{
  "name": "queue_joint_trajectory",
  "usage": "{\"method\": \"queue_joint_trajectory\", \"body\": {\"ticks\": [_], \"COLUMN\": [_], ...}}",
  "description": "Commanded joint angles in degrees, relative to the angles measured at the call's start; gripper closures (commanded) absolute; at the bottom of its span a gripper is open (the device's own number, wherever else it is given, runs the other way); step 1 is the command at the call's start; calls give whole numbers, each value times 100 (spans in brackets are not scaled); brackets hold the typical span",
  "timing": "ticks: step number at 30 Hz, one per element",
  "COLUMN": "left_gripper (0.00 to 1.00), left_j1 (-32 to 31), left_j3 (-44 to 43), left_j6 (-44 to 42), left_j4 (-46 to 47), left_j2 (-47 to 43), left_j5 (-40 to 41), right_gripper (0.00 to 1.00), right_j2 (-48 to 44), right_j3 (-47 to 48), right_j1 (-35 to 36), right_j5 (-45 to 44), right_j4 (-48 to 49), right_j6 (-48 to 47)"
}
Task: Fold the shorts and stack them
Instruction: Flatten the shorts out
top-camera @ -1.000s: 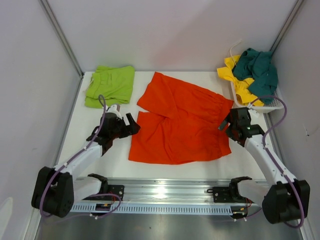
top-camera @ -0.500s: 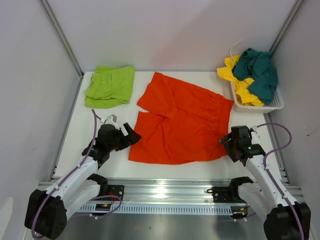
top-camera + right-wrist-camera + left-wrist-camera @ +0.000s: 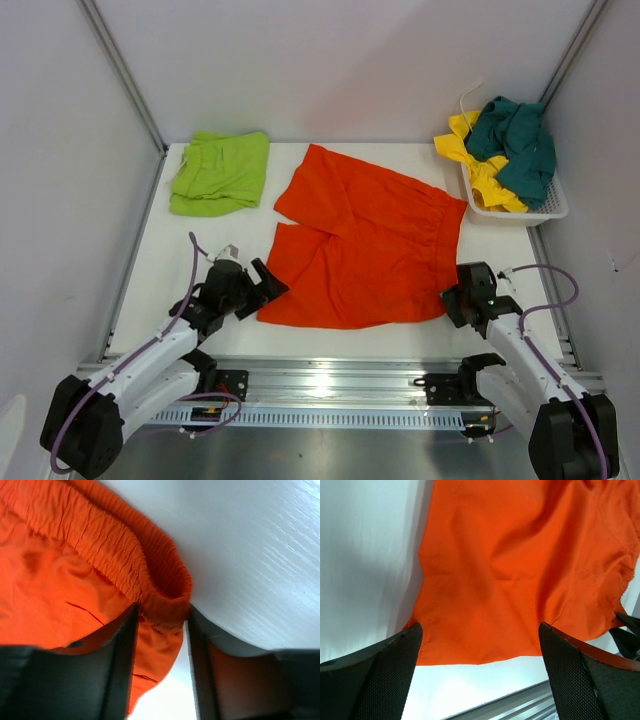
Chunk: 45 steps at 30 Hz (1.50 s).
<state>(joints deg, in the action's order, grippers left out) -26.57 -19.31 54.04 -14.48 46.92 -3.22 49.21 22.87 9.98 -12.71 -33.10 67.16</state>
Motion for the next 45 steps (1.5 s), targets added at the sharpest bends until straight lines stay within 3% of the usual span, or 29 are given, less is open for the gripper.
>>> {"method": "queue_joint_trajectory", "body": {"ticks": [1,2,4,5,8,17,19,23,35,39,45], "left_gripper": [1,2,3,3,3,4,11,11,12,26,29], "left_j1": [-50,-76,-112,-129,-173,-463,-568,-806,-1052,-1087,-1096], "left_j3": [164,225,279,270,174,-319,-371,-512,-117,261,244], "left_j6": [528,642,756,774,827,915,1220,1678,2514,2988,3165], "left_j4": [59,68,-19,-63,-423,-1443,-1897,-2436,-2428,-1674,-1497], "left_j2": [142,151,142,134,46,-253,-340,-603,-623,-640,-210], "left_j5": [59,59,102,120,243,498,638,972,903,1051,1438], "right_gripper": [58,70,80,91,100,100,100,100,100,100,100], "right_j2": [53,71,62,36,-25,27,114,281,335,195,115], "right_j3": [-3,15,59,59,33,-186,-213,-108,-125,-151,-108], "right_j1": [39,48,48,48,57,329,356,452,672,786,892], "right_j5": [-442,-512,-557,-627,-680,-847,-856,-996,-1164,-1269,-1330], "right_j4": [182,138,67,41,23,295,427,507,603,507,410], "right_j6": [333,368,360,403,447,992,1097,1141,1493,1756,1792]}}
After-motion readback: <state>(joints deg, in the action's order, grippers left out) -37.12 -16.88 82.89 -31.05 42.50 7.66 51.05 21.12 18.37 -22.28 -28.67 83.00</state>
